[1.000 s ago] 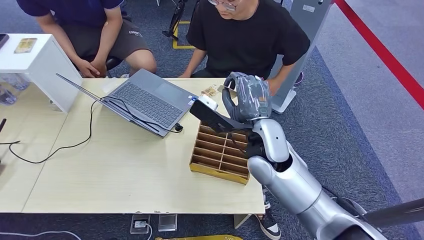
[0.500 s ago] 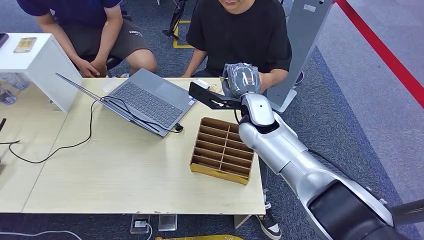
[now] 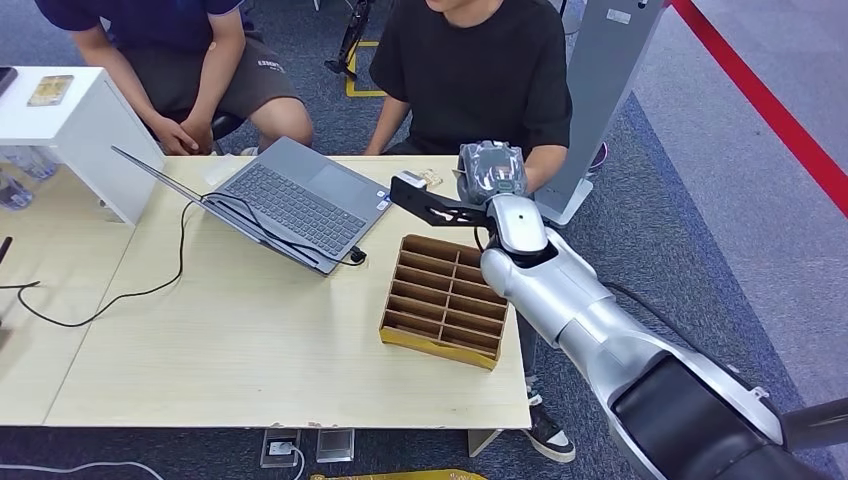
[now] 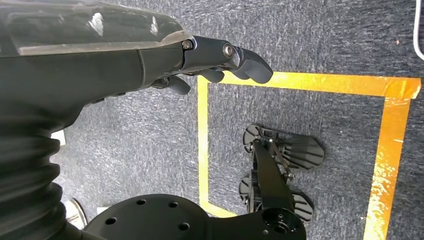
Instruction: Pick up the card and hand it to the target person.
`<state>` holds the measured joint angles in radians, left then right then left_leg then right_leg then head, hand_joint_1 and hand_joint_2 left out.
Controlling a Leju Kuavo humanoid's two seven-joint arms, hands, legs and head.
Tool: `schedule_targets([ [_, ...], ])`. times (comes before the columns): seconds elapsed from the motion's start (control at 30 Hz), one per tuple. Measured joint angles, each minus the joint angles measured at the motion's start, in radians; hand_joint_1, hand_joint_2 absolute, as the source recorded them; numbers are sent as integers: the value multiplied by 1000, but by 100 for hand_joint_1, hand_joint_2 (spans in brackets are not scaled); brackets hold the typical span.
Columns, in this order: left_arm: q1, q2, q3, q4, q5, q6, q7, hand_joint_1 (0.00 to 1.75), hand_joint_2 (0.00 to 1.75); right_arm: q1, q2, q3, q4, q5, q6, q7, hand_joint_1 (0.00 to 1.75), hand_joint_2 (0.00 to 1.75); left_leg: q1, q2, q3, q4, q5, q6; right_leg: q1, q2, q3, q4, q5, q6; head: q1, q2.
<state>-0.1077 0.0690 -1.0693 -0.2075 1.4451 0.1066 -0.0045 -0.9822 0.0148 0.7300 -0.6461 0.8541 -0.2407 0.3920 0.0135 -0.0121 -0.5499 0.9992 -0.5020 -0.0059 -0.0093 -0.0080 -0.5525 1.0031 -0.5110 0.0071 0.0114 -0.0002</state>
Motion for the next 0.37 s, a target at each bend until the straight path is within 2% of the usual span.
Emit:
schedule_targets([
  [0.1, 0, 0, 0, 0, 0, -2, -2, 0, 175, -3, 3, 6, 15, -1, 0, 0, 0, 175, 0, 0, 0, 0, 0, 0, 0, 0, 0, 0, 0, 0, 0, 0],
  [0.37, 1, 0, -1, 0, -1, 9, -5, 0, 175, -12, 11, 18, 43, -13, 2, -2, 0, 175, 0, 0, 0, 0, 0, 0, 0, 0, 0, 0, 0, 0, 0, 0],
])
